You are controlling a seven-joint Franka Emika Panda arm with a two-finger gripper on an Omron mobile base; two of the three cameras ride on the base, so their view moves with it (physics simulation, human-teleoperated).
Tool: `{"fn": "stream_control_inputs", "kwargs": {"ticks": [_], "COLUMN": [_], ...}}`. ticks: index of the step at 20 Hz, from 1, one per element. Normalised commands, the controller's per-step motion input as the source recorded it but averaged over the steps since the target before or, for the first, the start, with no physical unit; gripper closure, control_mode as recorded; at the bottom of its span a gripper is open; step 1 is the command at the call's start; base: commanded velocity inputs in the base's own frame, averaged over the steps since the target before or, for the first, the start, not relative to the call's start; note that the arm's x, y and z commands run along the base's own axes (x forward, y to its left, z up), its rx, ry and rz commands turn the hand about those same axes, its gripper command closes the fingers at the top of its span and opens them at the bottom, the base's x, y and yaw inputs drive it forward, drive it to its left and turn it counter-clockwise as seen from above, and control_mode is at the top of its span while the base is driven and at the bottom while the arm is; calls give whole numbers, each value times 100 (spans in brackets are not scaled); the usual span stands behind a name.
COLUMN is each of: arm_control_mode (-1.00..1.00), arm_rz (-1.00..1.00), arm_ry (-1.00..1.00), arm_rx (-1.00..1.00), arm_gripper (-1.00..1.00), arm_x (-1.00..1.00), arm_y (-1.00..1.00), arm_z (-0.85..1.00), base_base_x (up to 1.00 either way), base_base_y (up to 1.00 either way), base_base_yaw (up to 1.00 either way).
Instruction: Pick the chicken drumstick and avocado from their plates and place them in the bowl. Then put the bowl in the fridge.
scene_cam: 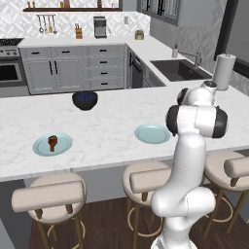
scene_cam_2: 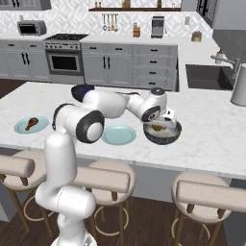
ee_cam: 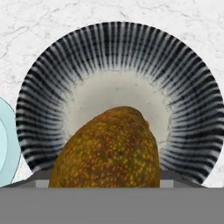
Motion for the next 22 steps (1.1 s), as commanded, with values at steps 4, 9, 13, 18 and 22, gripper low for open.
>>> {"fn": "stream_control_inputs", "kwargs": {"ticks": [4,9,13,18,22], "arm_control_mode": [-100,-100,-100,-100,-100], "arm_rz": [0,0,0,0,0], "arm_ry": [0,0,0,-3,-18], "arm_rx": [0,1,0,0,0], "arm_gripper": [100,-100,-100,-100,-100], "arm_x": [29,16,2,-15,-66], "arm_y": [-1,0,0,9,44], "arm_z": [-41,-42,-3,7,59], "base_base_x": [0,0,0,0,0], "base_base_y": [0,0,0,0,0], "base_base_yaw": [0,0,0,0,0]}}
